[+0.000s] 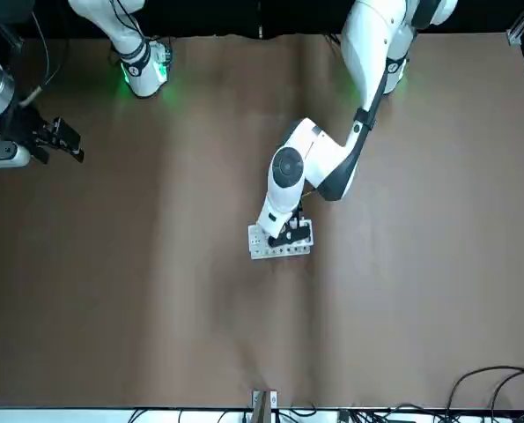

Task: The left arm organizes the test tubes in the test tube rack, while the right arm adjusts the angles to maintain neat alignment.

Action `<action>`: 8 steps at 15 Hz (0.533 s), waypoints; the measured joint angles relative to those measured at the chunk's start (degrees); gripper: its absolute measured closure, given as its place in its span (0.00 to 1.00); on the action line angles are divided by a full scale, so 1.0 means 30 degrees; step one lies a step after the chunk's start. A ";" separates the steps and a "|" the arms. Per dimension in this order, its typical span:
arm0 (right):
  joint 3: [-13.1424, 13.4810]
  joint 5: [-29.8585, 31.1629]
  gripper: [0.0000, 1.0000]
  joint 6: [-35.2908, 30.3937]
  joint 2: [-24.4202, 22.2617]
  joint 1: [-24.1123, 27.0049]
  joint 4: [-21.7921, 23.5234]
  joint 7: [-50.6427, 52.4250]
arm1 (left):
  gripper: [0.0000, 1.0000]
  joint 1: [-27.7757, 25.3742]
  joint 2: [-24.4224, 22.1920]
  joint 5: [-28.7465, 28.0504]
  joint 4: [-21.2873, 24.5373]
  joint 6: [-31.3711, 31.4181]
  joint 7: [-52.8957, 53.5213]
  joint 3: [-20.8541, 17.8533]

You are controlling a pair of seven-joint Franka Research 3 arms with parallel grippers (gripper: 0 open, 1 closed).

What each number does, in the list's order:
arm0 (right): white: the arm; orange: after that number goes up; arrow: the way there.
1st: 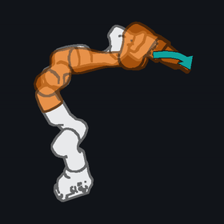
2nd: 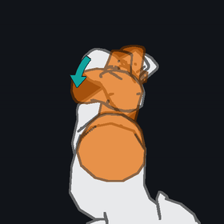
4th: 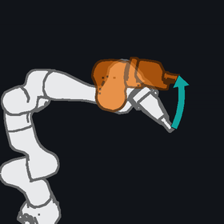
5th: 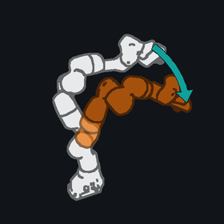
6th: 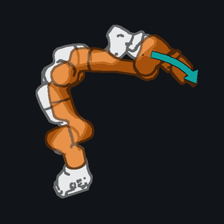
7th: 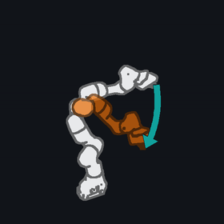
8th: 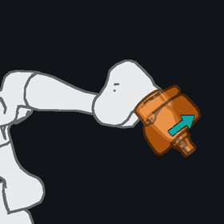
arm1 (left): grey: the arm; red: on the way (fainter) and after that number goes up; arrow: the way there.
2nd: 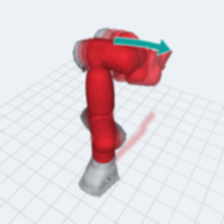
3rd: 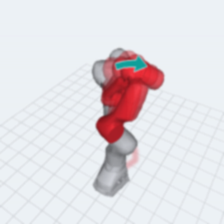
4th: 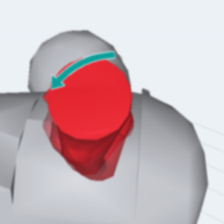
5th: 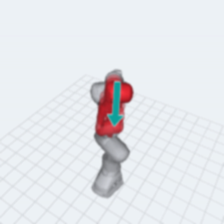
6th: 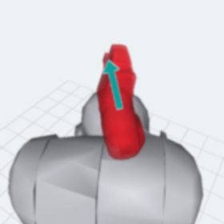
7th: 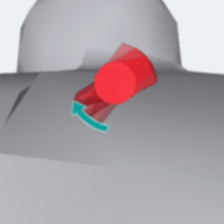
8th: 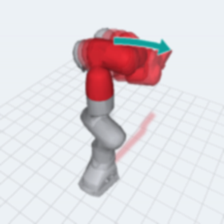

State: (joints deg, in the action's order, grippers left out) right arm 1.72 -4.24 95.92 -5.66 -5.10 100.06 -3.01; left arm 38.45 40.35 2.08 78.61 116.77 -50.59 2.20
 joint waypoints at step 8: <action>0.0000 0.0000 0.00 0.0000 0.0000 0.0000 0.0000 0.0000 | 0.81 0.0000 0.0000 0.0000 -0.0001 0.0002 0.0000 -0.0011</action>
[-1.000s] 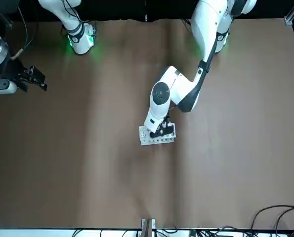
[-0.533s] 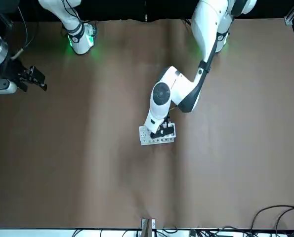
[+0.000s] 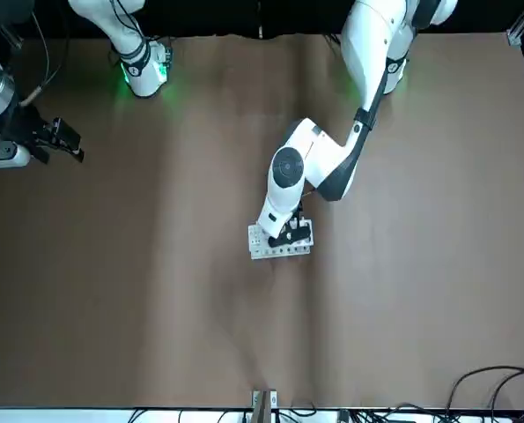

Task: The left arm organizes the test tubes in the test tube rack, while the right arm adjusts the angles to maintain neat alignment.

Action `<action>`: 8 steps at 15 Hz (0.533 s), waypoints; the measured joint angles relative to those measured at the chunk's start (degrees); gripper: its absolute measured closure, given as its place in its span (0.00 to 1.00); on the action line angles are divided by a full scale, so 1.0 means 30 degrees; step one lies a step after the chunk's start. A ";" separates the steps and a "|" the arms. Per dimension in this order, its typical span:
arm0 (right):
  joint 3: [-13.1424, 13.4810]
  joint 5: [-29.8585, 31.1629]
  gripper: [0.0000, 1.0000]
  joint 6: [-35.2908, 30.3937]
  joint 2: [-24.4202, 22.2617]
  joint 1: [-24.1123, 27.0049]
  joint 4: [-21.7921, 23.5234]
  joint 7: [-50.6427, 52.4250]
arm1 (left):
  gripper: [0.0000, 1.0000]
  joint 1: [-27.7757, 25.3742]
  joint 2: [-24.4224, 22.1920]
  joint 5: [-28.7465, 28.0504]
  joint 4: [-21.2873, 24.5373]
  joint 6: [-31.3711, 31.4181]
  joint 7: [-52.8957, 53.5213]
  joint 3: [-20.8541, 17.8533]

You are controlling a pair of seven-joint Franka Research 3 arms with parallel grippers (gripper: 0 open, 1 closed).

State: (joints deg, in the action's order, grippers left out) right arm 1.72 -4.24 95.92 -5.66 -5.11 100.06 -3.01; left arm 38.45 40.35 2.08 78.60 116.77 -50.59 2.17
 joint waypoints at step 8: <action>0.0000 0.0000 0.00 0.0000 0.0000 -0.0001 0.0000 0.0000 | 0.83 0.0000 0.0000 0.0000 -0.0006 0.0000 0.0000 -0.0007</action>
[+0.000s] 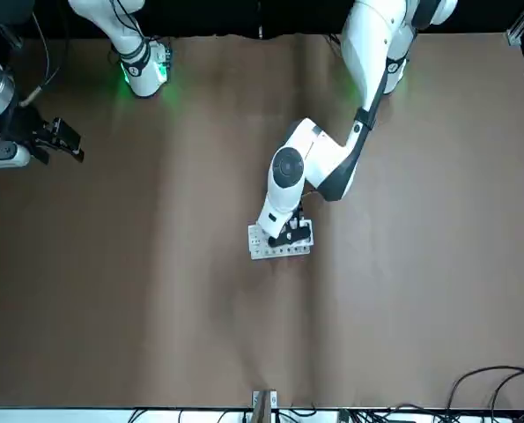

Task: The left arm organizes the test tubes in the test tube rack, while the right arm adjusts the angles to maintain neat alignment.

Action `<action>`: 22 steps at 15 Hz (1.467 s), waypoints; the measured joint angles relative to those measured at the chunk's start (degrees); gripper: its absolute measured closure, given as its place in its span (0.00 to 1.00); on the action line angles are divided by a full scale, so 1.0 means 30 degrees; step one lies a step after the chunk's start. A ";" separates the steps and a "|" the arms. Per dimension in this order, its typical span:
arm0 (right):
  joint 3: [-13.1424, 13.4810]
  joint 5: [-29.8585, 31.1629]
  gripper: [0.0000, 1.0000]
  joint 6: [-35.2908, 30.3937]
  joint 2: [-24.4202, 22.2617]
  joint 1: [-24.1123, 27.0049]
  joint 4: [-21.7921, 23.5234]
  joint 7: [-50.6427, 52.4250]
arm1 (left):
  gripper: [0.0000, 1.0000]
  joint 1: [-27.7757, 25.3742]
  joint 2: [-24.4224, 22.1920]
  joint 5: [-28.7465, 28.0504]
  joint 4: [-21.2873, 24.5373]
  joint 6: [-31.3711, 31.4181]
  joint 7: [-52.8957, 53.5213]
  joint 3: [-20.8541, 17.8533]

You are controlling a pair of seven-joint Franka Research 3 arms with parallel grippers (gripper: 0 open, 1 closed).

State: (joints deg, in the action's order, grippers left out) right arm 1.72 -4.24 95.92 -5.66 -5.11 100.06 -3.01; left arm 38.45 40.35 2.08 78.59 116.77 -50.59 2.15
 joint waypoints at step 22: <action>0.0000 0.0000 0.00 0.0000 0.0005 -0.0003 0.0009 0.0000 | 0.77 -0.0084 0.0000 0.0000 -0.0109 0.0003 0.0064 -0.0079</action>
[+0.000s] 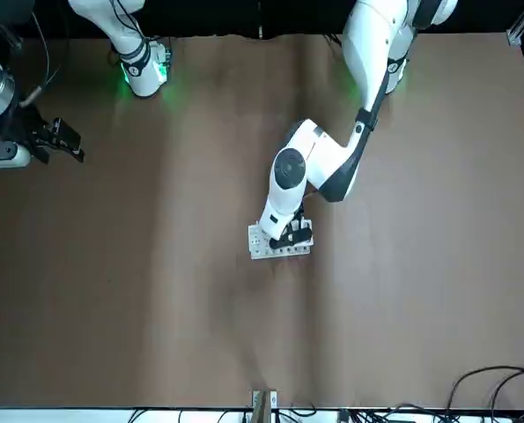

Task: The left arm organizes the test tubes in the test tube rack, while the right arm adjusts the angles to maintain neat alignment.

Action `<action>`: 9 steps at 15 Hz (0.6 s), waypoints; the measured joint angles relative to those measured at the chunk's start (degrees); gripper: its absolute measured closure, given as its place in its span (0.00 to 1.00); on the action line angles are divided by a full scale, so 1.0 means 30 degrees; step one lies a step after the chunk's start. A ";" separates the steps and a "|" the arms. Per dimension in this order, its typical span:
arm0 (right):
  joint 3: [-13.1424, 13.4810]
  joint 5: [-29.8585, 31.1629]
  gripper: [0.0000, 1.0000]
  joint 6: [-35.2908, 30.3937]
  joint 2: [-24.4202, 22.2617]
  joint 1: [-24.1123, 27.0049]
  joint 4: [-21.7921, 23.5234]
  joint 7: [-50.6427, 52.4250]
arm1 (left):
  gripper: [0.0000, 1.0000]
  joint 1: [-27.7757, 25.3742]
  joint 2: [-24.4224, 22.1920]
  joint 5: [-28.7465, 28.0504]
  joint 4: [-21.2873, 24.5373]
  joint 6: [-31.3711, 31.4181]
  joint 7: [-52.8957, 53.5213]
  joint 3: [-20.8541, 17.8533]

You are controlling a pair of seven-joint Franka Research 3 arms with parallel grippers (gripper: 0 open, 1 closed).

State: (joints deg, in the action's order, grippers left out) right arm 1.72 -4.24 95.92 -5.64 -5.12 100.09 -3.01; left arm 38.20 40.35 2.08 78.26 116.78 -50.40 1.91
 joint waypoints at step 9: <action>0.0000 0.0000 0.00 0.0000 0.0000 -0.0003 0.0000 0.0000 | 0.73 -0.0029 0.0000 0.0000 -0.0041 0.0352 0.0342 -0.0121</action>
State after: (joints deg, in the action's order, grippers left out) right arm 1.72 -4.24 95.92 -5.64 -5.13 100.09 -3.01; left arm 38.11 40.35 2.08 78.14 117.84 -49.38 1.55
